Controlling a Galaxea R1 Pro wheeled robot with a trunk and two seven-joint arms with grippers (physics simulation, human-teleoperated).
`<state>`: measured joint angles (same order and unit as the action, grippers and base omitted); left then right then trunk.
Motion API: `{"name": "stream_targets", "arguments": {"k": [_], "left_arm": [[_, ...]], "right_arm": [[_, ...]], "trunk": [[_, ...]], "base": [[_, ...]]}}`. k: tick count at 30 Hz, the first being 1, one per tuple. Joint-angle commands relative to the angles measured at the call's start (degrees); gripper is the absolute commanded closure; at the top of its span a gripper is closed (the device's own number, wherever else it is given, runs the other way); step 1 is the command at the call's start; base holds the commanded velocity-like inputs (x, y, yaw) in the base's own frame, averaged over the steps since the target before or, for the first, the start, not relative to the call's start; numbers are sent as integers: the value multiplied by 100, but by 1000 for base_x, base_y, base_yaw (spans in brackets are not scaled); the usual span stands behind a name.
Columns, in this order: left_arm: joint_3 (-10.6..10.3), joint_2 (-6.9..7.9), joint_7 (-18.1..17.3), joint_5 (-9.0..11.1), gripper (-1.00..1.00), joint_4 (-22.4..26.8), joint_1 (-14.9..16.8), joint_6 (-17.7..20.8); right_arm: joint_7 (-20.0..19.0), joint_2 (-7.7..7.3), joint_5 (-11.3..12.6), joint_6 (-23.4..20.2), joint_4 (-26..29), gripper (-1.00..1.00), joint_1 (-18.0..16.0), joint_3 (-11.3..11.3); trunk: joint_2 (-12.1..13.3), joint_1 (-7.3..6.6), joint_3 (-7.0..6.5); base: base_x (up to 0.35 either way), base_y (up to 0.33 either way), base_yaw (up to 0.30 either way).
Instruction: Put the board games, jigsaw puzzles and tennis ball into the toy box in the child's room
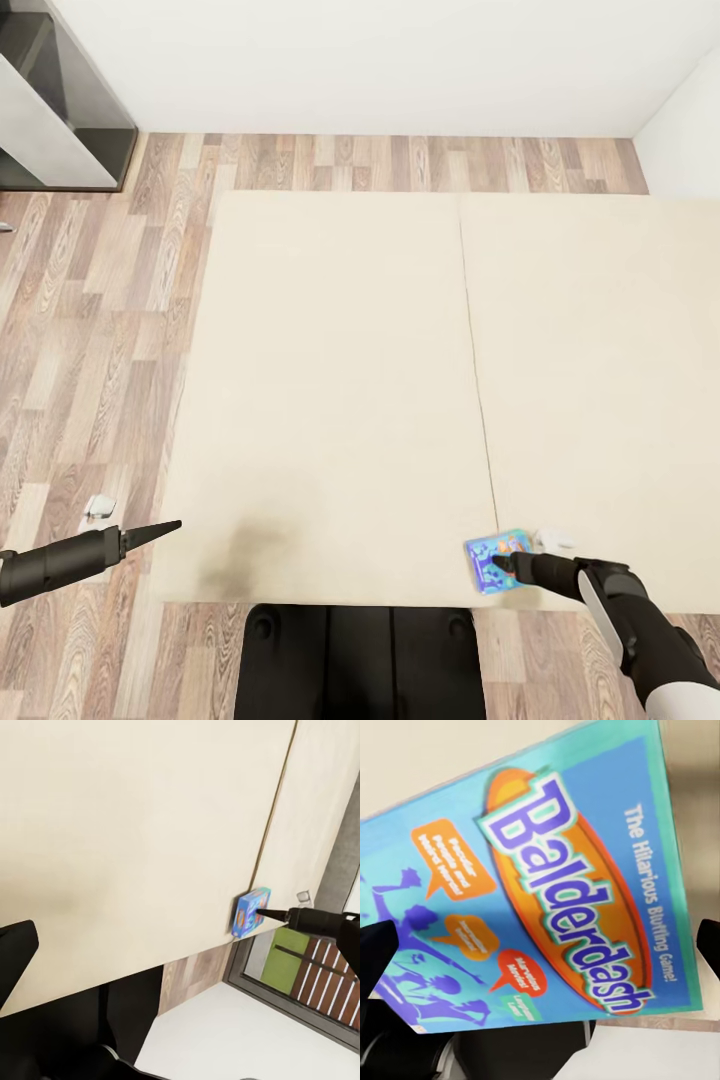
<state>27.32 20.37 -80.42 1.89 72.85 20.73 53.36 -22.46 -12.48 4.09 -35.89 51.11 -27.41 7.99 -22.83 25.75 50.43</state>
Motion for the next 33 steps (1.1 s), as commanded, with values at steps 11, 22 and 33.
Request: {"name": "stream_targets", "arguments": {"k": [11, 22, 33], "left_arm": [[1, 2, -17, 5, -100, 1, 1, 60], [1, 3, -17, 6, -100, 1, 0, 60], [1, -4, -12, 10, -100, 1, 0, 60]], "right_arm": [[-77, 12, 46, -43, 13, -100, -16, 9], [-83, 26, 48, -48, 12, -100, -18, -66], [-83, 1, 39, -58, -23, -100, -18, -176]], "trunk": [[-9, 3, 6], [-9, 3, 6], [-9, 3, 6]], "base": [[0, 0, 0], [0, 0, 0], [0, 0, 0]]}}
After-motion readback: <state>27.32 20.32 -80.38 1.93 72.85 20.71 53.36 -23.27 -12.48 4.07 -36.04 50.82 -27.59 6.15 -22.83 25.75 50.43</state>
